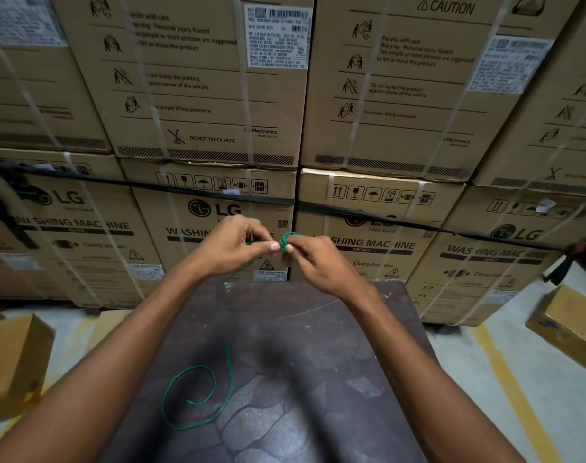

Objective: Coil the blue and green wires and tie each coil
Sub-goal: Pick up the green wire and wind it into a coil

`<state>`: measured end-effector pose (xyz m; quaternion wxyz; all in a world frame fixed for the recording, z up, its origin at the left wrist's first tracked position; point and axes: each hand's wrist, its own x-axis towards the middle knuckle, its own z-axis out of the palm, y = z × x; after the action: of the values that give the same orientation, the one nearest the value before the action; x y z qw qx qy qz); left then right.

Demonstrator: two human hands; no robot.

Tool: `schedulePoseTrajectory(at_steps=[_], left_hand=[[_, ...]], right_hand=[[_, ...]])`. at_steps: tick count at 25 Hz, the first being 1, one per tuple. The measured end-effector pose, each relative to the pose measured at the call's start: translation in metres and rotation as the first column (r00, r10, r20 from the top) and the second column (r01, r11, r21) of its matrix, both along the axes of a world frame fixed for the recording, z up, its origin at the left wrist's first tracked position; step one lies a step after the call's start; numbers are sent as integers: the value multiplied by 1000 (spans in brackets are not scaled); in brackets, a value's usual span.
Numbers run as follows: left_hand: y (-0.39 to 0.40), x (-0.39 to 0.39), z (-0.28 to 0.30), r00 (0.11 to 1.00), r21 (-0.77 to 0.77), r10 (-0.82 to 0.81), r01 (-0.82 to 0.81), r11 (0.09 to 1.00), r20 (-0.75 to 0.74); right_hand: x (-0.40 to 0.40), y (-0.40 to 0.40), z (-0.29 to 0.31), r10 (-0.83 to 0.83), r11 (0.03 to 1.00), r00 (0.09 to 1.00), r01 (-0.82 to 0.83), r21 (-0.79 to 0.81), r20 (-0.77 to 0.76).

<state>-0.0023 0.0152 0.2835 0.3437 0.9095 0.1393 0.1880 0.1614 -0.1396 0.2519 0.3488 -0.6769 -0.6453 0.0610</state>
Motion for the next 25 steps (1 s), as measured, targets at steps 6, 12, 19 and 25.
schedulePoseTrajectory(at_steps=[6, 12, 19, 25], left_hand=[[12, 6, 39, 983, -112, -180, 175, 978, -40], [28, 2, 9, 987, -367, -99, 138, 920, 123], [4, 10, -49, 981, -705, -3, 143, 695, 195], [-15, -1, -82, 987, -411, -131, 158, 898, 93]], right_hand=[[-4, -13, 23, 184, 964, 811, -259, -60, -556], [-8, -33, 52, 417, 898, 345, -297, 324, -841], [-14, -20, 84, 547, 836, 164, -170, 523, -821], [7, 2, 85, 545, 800, 330, 69, 595, -771]])
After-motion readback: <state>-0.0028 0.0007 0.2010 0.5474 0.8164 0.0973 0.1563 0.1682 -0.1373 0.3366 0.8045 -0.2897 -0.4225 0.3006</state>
